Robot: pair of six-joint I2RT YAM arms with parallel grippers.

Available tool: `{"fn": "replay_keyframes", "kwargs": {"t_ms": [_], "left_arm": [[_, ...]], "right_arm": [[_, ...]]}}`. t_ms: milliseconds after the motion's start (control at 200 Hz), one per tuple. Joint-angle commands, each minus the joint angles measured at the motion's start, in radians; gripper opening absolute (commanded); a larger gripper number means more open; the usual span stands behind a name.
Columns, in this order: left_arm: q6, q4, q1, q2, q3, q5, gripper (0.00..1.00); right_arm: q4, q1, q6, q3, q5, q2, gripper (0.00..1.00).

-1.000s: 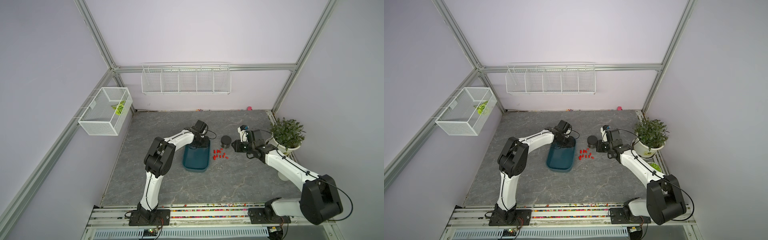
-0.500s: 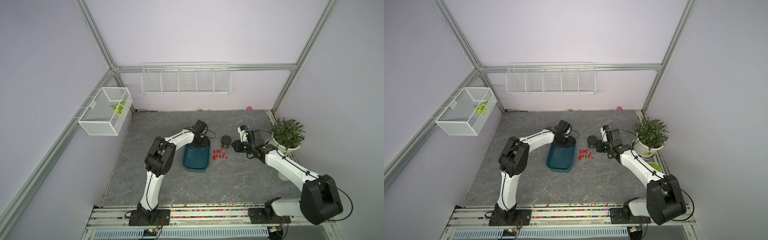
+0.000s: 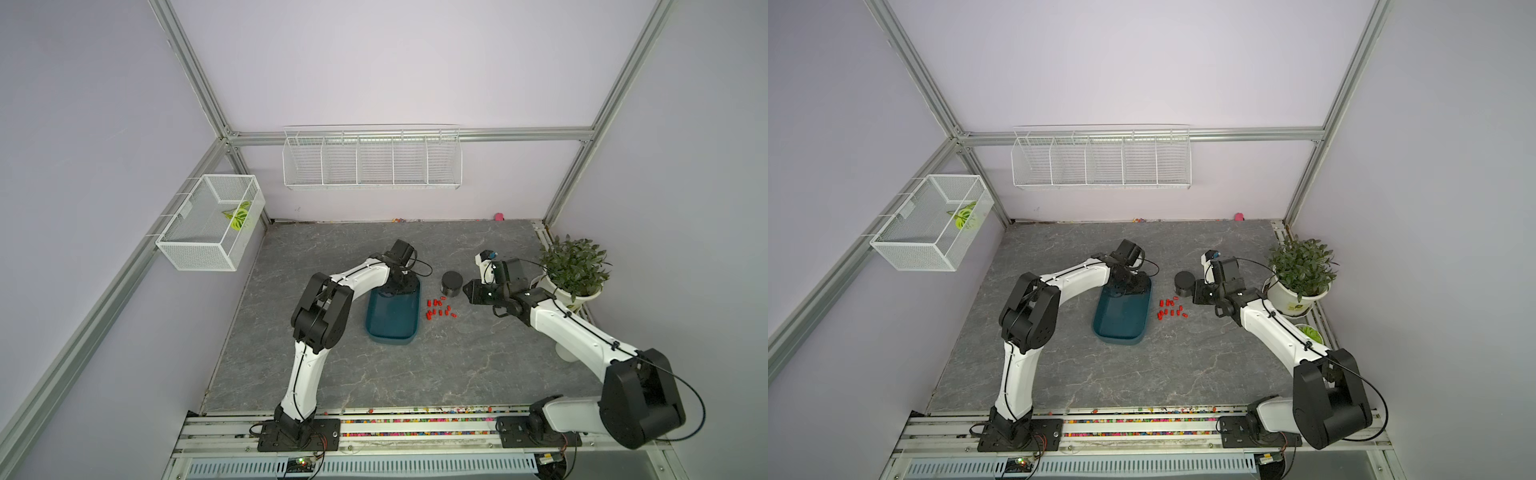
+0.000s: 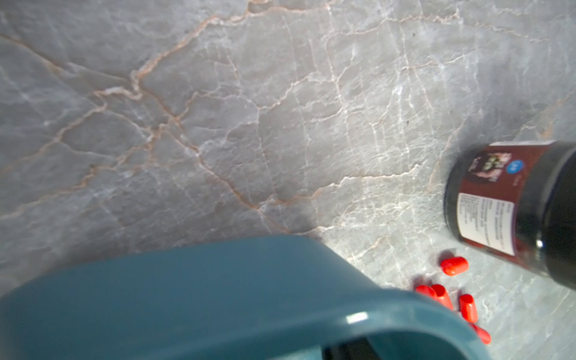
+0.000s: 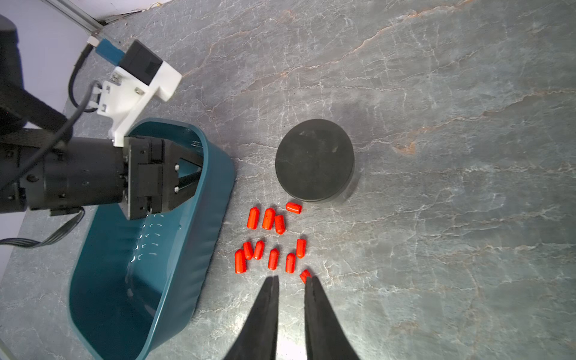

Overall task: Take the screw protection sleeves out of the storage box
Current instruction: Pick up the screw protection sleeve from the storage box.

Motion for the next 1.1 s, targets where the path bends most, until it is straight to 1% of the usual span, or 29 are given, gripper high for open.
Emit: {"fn": "replay_keyframes", "kwargs": {"t_ms": [0,160,395,755,920,990,1095], "left_arm": [[0.006,-0.026,-0.016,0.04,0.041,-0.021,0.33],[0.008,-0.054,-0.028,0.056,0.068,-0.046,0.3],[0.006,-0.063,-0.03,0.066,0.077,-0.048,0.28],[0.003,-0.074,-0.03,0.073,0.085,-0.057,0.18],[0.003,-0.079,-0.03,0.078,0.091,-0.06,0.16],[0.003,-0.077,-0.03,0.074,0.089,-0.059,0.13],[0.002,-0.073,-0.03,0.069,0.082,-0.06,0.13]], "right_arm": [[-0.017,0.006,-0.012,0.024,0.009,0.012,0.21],[-0.019,0.005,-0.013,0.026,0.007,0.015,0.21],[-0.021,0.005,-0.012,0.029,0.007,0.019,0.21],[-0.022,0.006,-0.013,0.03,0.005,0.02,0.21],[-0.023,0.007,-0.014,0.032,0.006,0.023,0.21],[-0.022,0.006,-0.015,0.032,0.006,0.024,0.2],[-0.024,0.006,-0.014,0.033,0.004,0.025,0.21]]}}
